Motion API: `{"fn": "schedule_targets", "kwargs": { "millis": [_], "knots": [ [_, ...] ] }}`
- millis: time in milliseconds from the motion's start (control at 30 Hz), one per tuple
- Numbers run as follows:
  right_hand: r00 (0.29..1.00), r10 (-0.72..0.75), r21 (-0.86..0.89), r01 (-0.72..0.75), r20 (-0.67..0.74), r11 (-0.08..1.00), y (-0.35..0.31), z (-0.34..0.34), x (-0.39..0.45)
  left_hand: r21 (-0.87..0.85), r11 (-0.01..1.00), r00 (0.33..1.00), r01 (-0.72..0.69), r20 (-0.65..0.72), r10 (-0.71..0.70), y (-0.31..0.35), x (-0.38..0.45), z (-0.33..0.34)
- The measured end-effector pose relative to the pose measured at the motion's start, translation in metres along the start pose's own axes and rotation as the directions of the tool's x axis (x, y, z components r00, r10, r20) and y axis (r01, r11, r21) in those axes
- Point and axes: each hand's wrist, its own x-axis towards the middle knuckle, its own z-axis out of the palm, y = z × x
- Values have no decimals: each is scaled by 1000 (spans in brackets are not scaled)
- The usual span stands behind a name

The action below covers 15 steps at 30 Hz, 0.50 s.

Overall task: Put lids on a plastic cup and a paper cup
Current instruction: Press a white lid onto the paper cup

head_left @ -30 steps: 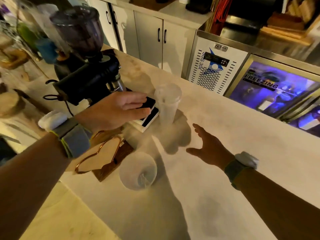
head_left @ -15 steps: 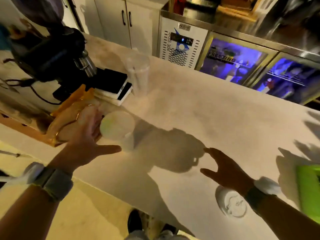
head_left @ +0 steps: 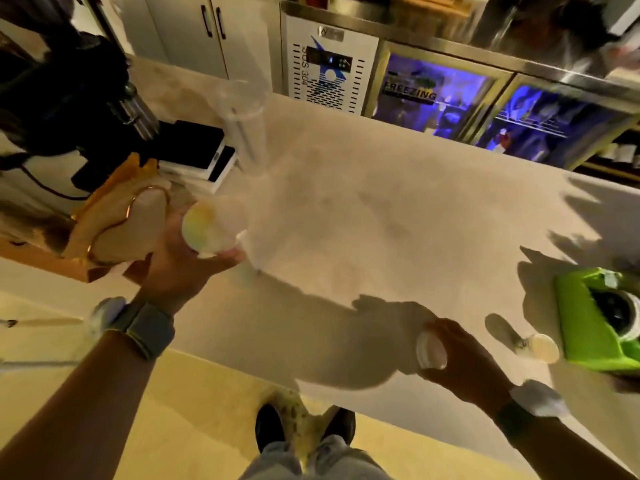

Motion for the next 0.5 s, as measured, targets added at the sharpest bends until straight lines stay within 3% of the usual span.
{"fn": "schedule_targets", "kwargs": {
  "millis": [100, 167, 267, 367, 500],
  "knots": [
    [997, -26, 53, 30, -77, 998, -23, -11, 1, -80, 996, 999, 51, 10, -50, 12, -17, 12],
    [983, -94, 165, 121, -160, 979, -53, -29, 10, -111, 993, 999, 38, 11, -37, 20, -26, 25],
    [920, -257, 355, 356, -296, 865, -123, -59, 23, -130, 990, 999, 51, 11, -50, 26, -36, 34],
    [822, -434, 292, 546, -368, 785, -182, -77, 33, -170, 980, 995, 99, 36, -95, 27, -42, 40],
    [779, -562, 178, 617, -279, 767, -228, -77, 50, -47, 990, 991, 134, 9, -133, 30, -49, 46]
  ]
}}
